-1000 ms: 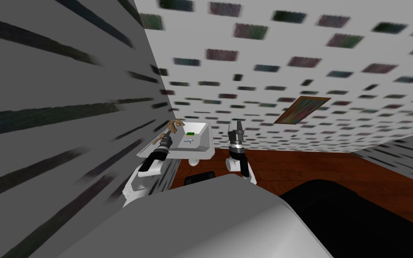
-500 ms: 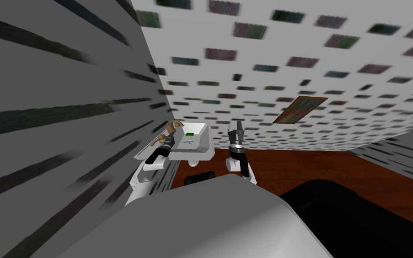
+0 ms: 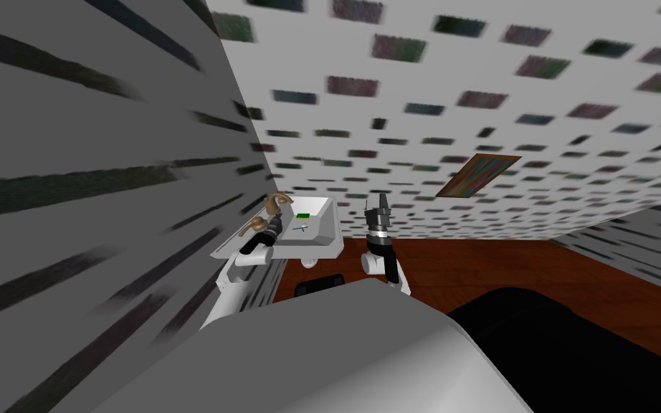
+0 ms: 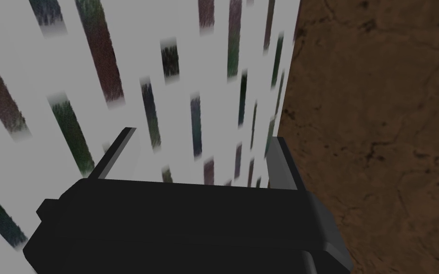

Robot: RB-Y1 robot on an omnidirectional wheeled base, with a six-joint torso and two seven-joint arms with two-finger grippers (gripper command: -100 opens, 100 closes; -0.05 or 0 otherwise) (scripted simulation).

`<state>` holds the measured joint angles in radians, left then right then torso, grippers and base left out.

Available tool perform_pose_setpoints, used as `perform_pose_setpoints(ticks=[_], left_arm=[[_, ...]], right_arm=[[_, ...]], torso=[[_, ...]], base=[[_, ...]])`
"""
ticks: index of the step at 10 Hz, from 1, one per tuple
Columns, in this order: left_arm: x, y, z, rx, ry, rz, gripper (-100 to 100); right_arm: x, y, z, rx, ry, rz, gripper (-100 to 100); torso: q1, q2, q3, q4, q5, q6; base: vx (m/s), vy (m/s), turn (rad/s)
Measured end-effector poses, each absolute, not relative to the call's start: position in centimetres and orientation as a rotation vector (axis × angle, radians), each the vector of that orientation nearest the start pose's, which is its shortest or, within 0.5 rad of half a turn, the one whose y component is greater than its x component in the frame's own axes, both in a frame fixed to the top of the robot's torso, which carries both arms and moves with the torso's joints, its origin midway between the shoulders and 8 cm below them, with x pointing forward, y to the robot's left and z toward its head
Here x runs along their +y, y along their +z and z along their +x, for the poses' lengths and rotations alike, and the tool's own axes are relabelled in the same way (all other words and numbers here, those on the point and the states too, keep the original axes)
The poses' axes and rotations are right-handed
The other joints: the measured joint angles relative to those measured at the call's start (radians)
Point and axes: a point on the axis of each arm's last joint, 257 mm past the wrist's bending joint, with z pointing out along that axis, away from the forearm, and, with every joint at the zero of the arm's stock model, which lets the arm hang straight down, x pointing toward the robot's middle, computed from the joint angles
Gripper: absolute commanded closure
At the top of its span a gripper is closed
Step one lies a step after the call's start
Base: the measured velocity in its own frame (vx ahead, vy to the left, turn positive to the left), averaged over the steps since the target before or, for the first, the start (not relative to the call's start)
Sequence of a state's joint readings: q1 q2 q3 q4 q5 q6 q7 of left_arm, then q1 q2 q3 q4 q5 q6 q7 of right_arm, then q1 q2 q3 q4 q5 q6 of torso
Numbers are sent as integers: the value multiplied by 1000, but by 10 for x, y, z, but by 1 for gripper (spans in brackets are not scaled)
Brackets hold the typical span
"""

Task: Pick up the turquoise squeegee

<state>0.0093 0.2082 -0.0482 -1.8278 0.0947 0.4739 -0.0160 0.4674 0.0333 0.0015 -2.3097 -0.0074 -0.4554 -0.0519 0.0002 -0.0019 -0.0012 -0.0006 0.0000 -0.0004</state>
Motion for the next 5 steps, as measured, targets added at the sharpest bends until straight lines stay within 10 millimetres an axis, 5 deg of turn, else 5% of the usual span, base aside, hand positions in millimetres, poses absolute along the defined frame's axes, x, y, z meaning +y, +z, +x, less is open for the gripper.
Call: perform_pose_setpoints(ticks=[5], left_arm=[[243,-250,541,1586,-949,-1338,-100]], right_arm=[[-280,40,347,553,1371,694,0]], torso=[[0,0,0,0,0,0]], base=[[29,7,-32]])
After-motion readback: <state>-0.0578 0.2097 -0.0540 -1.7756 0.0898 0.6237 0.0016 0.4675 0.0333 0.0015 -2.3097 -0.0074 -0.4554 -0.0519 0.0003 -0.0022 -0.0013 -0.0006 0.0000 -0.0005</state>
